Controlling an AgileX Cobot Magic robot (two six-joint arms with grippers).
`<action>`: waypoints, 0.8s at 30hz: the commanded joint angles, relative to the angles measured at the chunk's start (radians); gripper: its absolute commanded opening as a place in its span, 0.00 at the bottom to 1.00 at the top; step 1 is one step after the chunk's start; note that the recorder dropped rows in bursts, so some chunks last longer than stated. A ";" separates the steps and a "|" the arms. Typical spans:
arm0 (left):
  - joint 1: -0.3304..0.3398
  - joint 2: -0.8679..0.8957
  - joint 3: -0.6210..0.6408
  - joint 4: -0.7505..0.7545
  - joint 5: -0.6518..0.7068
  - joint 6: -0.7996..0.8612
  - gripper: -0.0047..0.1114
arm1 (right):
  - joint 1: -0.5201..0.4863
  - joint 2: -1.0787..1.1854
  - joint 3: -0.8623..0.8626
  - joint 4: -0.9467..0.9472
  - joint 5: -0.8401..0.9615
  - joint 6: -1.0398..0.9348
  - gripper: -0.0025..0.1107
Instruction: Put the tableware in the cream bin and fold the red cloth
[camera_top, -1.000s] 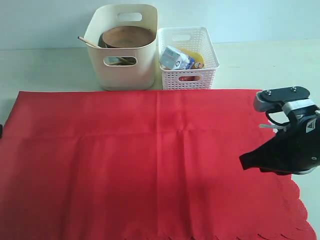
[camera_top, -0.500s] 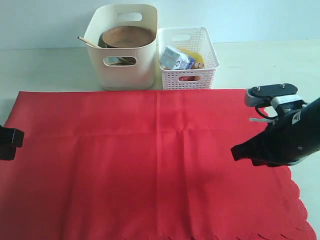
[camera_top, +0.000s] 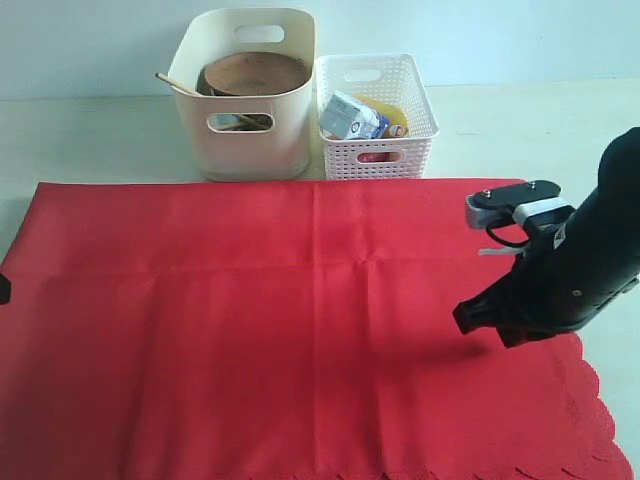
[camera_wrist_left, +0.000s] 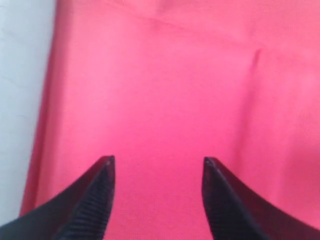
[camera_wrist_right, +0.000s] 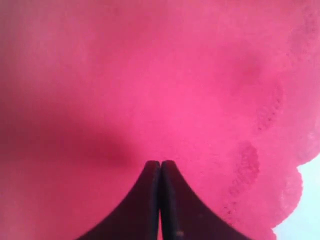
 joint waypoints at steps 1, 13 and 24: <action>0.068 0.049 -0.006 -0.016 -0.004 0.018 0.53 | -0.002 0.027 -0.008 -0.006 -0.002 -0.003 0.02; 0.134 0.227 -0.006 0.006 -0.076 0.075 0.53 | -0.002 0.026 -0.008 -0.006 0.000 -0.003 0.02; 0.134 0.266 -0.006 0.060 -0.211 0.093 0.53 | -0.002 0.026 -0.008 0.015 0.002 -0.003 0.02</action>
